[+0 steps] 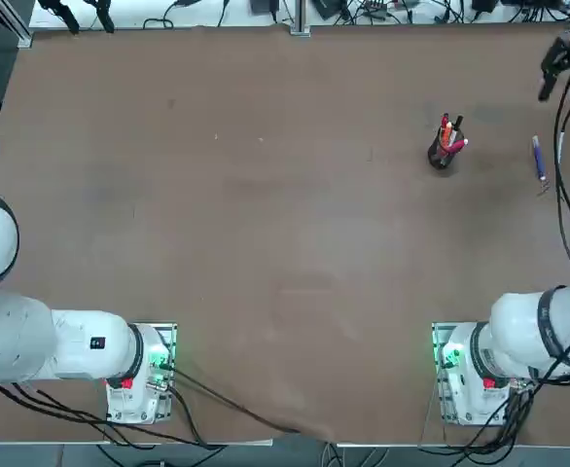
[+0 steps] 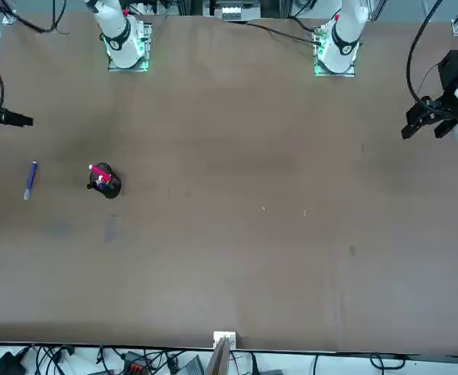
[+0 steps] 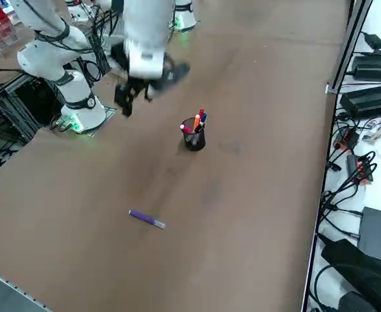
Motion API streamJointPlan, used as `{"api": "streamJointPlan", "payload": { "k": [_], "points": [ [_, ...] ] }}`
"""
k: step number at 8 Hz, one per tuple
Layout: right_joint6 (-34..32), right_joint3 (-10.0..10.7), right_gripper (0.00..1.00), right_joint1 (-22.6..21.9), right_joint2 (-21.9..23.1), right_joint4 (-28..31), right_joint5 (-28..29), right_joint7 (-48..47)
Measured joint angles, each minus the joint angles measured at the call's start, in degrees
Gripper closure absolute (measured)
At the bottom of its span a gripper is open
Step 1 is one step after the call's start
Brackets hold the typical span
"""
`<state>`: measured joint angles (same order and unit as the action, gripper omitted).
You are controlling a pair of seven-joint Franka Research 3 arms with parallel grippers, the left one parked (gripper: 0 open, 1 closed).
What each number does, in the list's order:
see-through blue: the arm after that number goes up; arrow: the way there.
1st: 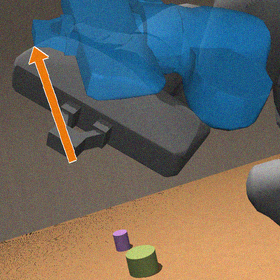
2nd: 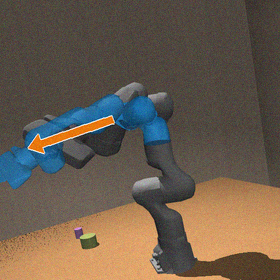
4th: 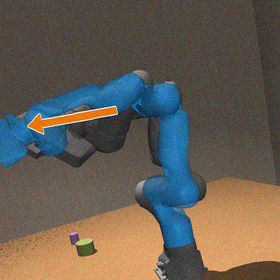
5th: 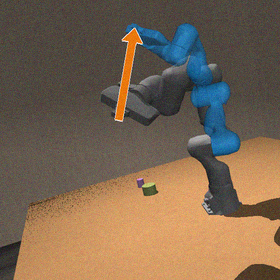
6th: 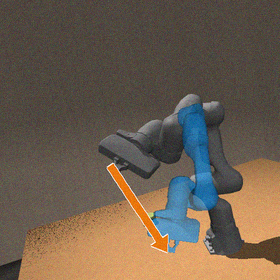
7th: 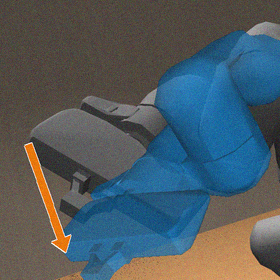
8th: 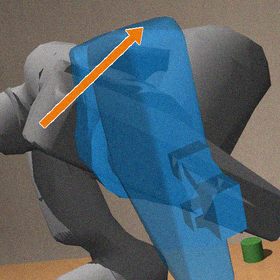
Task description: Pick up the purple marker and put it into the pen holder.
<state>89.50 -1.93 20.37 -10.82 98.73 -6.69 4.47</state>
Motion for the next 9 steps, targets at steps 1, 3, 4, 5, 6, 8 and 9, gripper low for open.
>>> {"api": "streamJointPlan", "payload": {
  "k": [1, 3, 4, 5, 6, 8, 9],
  "points": [
    [9.19, 0.03, 0.0, 2.98, -2.1, 3.35, -0.15, 4.5],
    [27.23, 0.02, 0.0, 8.41, -7.85, 7.93, -0.15, 12.2],
    [35.58, -0.01, 0.0, 10.14, -11.41, 8.43, -0.15, 14.1],
    [42.72, -0.08, 0.0, 10.89, -14.87, 8.46, -0.14, 14.62],
    [48.28, -0.29, 0.0, 10.94, -17.76, 8.43, -0.14, 14.62],
    [54.06, -0.57, 0.0, 11.02, -21.52, 8.33, -0.14, 14.58],
    [54.81, -0.56, 0.0, 11.36, -22.41, 8.3, -0.14, 14.57]
  ]
}}
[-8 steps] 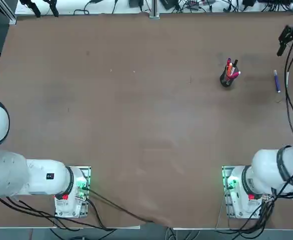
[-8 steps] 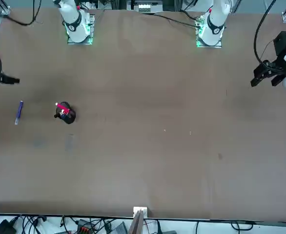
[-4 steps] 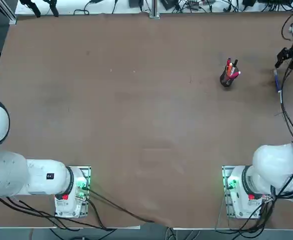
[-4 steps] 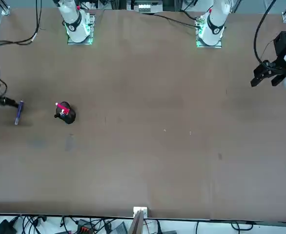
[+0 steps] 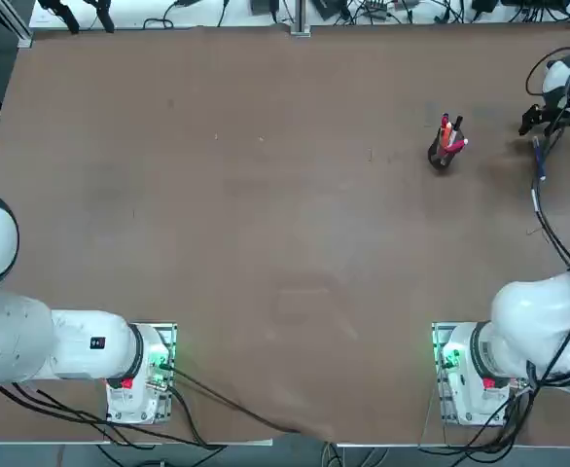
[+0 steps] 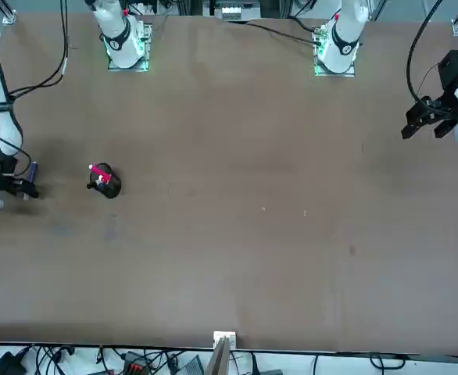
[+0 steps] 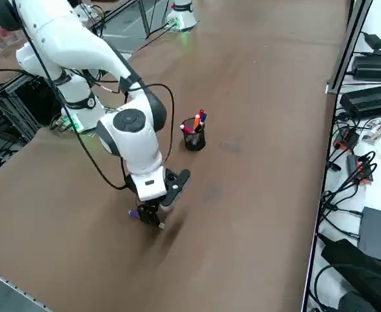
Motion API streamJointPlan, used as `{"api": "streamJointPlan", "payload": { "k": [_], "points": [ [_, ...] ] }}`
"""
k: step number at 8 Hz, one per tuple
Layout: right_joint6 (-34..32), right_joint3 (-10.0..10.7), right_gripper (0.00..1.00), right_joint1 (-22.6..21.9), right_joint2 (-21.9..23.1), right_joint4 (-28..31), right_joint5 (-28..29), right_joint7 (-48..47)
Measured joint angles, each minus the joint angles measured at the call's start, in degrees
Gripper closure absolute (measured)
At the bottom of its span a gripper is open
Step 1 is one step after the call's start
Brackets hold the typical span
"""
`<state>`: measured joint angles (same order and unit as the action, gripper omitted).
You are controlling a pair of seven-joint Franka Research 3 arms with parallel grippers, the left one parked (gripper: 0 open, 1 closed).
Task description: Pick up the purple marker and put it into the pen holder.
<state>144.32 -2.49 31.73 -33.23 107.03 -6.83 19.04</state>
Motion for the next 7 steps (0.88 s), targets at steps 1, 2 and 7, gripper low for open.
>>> {"api": "streamJointPlan", "payload": {
  "k": [1, 2, 7],
  "points": [
    [0.14, 0.02, 0.02, 0.53, -0.47, 0.0, 0.0, 0.0],
    [0.14, 0.03, 0.03, 1.14, -0.64, 0.01, 0.0, 0.0],
    [1.85, -0.13, 0.41, 2.77, -2.25, -0.01, 0.04, 0.0]
  ]
}}
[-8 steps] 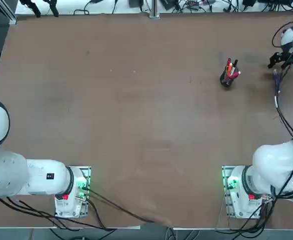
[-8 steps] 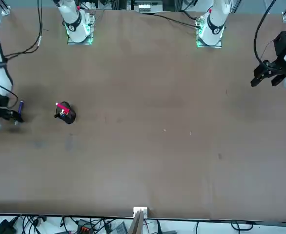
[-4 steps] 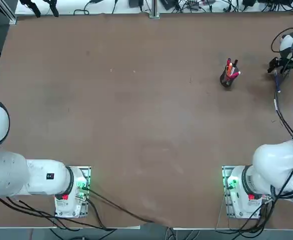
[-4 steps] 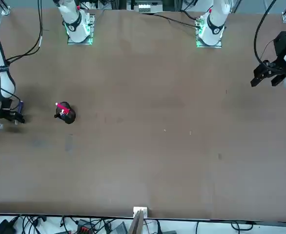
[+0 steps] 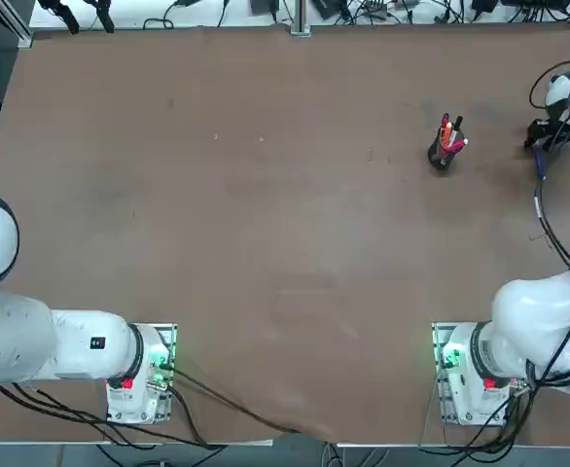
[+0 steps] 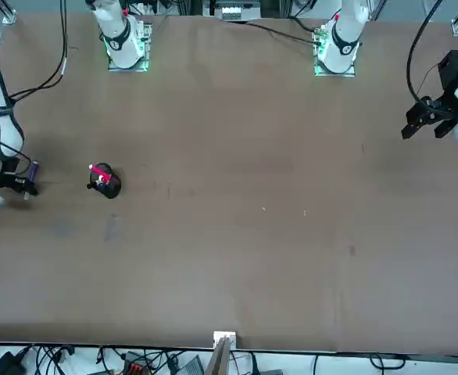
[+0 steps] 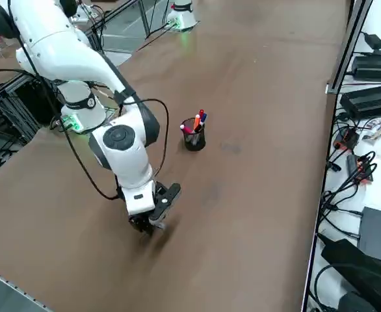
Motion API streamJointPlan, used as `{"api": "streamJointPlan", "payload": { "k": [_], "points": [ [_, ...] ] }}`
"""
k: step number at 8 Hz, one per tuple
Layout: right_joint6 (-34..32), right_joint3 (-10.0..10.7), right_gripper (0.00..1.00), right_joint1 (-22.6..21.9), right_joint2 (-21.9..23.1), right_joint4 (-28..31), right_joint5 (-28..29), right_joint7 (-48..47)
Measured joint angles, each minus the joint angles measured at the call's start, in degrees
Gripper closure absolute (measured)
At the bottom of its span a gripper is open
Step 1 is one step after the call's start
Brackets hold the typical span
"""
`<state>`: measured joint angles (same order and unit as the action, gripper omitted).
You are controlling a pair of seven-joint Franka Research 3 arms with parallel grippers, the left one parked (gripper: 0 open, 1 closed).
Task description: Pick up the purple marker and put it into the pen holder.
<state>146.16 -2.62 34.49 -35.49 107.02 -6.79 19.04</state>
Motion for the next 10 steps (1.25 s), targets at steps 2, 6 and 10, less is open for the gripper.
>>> {"api": "streamJointPlan", "payload": {
  "k": [2, 6, 10],
  "points": [
    [0.04, -0.19, 0.57, 0.0, 0.1, -0.18, 0.0, -0.02],
    [-2.18, -1.18, 0.86, -0.13, 0.96, -0.79, 0.01, -0.73],
    [-19.59, -6.19, 0.86, -0.5, 11.69, -3.77, 0.03, -4.39]
  ]
}}
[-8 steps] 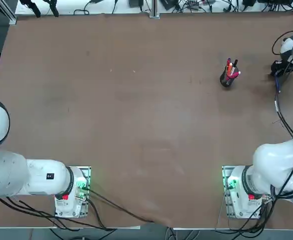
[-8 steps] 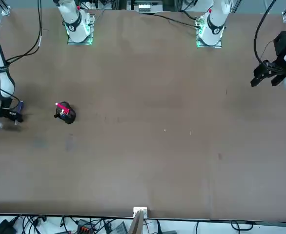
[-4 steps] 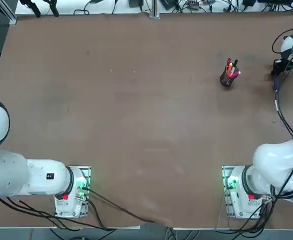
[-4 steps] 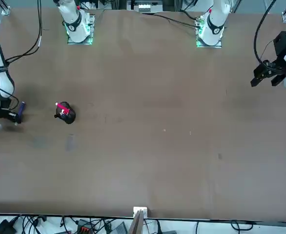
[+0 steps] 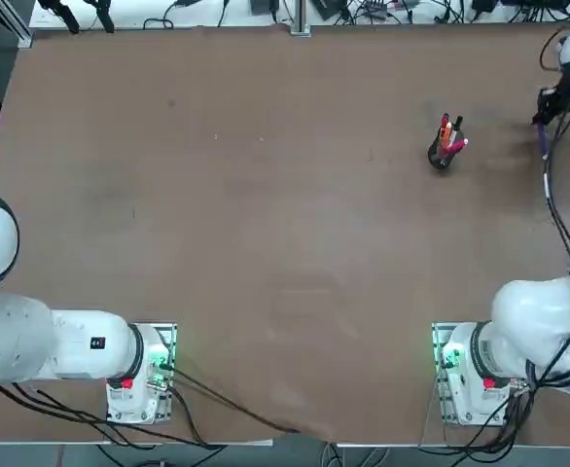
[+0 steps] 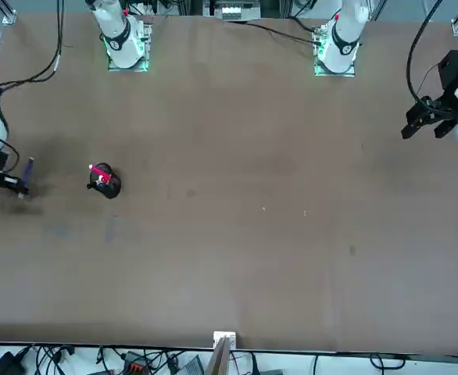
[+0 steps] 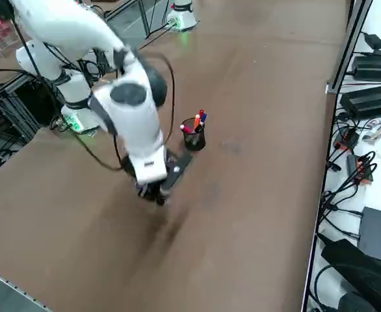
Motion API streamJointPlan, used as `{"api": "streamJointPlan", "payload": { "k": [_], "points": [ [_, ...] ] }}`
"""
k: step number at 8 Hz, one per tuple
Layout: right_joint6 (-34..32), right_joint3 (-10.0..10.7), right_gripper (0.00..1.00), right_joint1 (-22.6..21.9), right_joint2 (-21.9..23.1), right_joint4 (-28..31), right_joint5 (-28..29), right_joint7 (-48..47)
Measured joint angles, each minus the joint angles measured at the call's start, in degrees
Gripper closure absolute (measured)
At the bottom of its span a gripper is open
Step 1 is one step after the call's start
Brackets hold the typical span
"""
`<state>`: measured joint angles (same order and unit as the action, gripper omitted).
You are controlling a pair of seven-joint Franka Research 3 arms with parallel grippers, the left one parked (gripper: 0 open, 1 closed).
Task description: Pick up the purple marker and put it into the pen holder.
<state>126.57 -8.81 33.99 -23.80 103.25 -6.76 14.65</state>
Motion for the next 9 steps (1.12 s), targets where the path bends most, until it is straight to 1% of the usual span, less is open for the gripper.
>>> {"api": "streamJointPlan", "payload": {
  "k": [1, 2, 3, 4, 6, 9],
  "points": [
    [-4.08, -1.34, 0.86, -0.87, 3.36, -0.53, -0.04, -3.94],
    [-7.32, -1.96, 0.86, -2.9, 6.3, -0.82, -0.1, -9.47],
    [-9.85, -2.16, 0.86, -5.52, 8.6, -0.84, -0.83, -16.28],
    [-11.78, -2.25, 0.86, -7.92, 10.02, -0.84, -3.38, -23.7],
    [-15.31, -2.4, 0.86, -13.12, 10.79, -1.11, -11.84, -40.35],
    [-20.6, -2.45, 0.86, -21.18, 10.55, -1.19, -23.91, -65.3]
  ]
}}
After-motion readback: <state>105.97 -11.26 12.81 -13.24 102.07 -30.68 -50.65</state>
